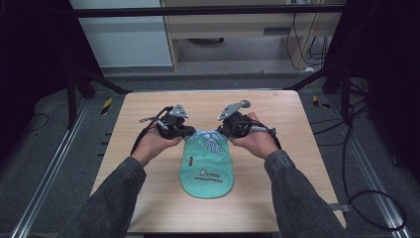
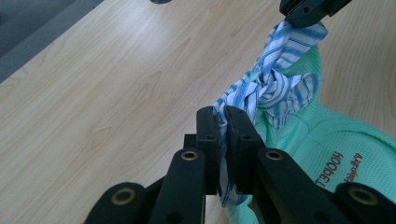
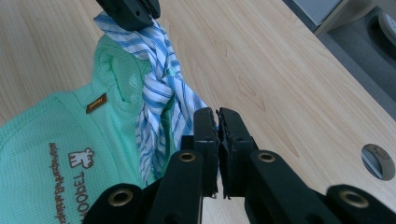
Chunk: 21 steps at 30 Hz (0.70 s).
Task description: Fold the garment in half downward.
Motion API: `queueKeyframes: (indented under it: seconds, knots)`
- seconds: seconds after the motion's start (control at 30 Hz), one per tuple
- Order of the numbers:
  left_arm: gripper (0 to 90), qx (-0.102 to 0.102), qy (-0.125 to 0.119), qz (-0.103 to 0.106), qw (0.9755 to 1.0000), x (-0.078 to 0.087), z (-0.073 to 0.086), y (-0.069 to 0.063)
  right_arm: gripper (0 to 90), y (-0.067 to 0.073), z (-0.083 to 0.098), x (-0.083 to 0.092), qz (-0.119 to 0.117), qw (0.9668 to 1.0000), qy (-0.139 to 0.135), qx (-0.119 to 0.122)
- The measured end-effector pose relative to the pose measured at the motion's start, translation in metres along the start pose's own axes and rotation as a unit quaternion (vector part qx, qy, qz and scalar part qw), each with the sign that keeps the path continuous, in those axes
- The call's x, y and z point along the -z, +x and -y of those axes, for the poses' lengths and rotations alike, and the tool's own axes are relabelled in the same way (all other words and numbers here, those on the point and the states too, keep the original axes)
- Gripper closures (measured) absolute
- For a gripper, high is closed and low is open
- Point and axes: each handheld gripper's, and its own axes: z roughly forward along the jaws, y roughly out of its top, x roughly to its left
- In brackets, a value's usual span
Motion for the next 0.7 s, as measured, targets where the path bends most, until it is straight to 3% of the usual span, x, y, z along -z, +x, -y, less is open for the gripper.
queueKeyframes:
  seconds: [0.7]
  knots:
    - [84.7, 0.005, -0.008, -0.013, 0.9999, 0.0005, -0.0064, 0.0049, 86.9, -0.0084, -0.0099, -0.0017, 0.011, 0.9999, 0.006, 0.009]
